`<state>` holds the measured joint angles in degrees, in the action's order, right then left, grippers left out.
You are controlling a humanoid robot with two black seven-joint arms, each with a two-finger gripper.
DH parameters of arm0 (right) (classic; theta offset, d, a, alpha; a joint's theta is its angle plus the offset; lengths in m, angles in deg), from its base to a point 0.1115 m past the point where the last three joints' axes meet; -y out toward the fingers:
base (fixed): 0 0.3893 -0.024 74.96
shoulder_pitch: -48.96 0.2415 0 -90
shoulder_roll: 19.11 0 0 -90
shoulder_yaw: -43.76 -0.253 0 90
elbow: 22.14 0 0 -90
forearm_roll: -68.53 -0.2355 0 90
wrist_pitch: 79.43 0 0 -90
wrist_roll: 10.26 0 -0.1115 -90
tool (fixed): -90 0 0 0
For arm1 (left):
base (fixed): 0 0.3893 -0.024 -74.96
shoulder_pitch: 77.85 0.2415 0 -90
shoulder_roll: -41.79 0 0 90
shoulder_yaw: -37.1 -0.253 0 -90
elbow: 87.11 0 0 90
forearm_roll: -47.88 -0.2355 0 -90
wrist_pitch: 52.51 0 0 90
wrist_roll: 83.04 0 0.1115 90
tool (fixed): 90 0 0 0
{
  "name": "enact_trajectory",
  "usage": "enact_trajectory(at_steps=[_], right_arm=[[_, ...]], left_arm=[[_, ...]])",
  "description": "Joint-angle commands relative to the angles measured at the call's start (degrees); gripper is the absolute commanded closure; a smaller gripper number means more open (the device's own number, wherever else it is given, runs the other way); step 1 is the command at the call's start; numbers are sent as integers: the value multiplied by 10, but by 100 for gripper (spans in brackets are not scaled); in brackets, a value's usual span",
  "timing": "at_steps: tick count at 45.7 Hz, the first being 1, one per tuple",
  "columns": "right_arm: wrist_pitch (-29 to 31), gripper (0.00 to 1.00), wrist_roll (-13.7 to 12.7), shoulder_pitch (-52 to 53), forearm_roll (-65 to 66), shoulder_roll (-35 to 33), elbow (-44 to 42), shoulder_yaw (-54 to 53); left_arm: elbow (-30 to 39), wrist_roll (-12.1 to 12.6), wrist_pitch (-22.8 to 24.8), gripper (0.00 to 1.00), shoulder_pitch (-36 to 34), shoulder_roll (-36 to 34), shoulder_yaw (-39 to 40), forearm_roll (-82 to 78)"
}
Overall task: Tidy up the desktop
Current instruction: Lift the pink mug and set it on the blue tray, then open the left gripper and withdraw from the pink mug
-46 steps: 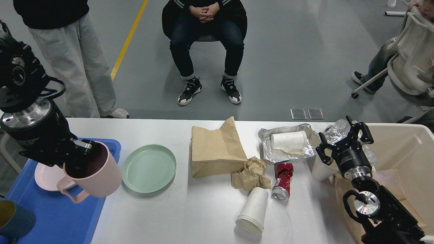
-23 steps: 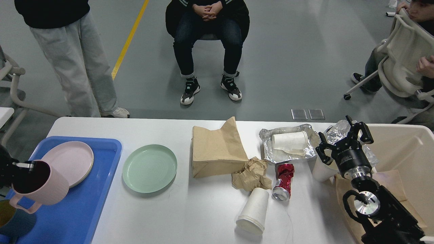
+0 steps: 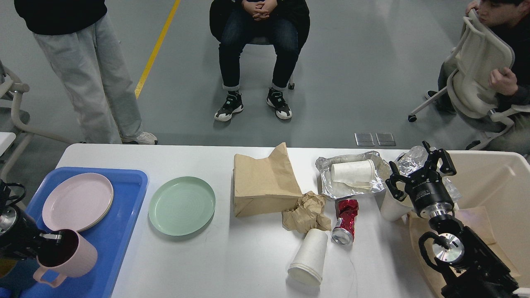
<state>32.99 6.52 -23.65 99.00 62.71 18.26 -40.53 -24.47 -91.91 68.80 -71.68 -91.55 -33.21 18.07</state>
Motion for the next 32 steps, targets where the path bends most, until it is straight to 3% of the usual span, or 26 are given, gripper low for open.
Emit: enact_trajectory(at_steps=[1,13,17,19,23,32], right_arm=[[0,0,0,0,0,0,-1,0],[0,0,0,0,0,0,-1,0],[0,0,0,0,-1,0,-1,0],[0,0,0,0,-1,0,-1,0],[0,0,0,0,0,0,-1,0],[0,0,0,0,0,0,0,0]], left_arm=[[-8,-1,-11,100,34,-3,26,-16],[-33,-1,-11,100,82,-2,63,-16],[-33,-1,-12,94,84,-2,64,-14],[-34,-1,-18,86,84,-2,64,-7],[-31,-6,-38,60,86,-1,63,-1],[-23,-3,-41,24,96,-1,55,40]])
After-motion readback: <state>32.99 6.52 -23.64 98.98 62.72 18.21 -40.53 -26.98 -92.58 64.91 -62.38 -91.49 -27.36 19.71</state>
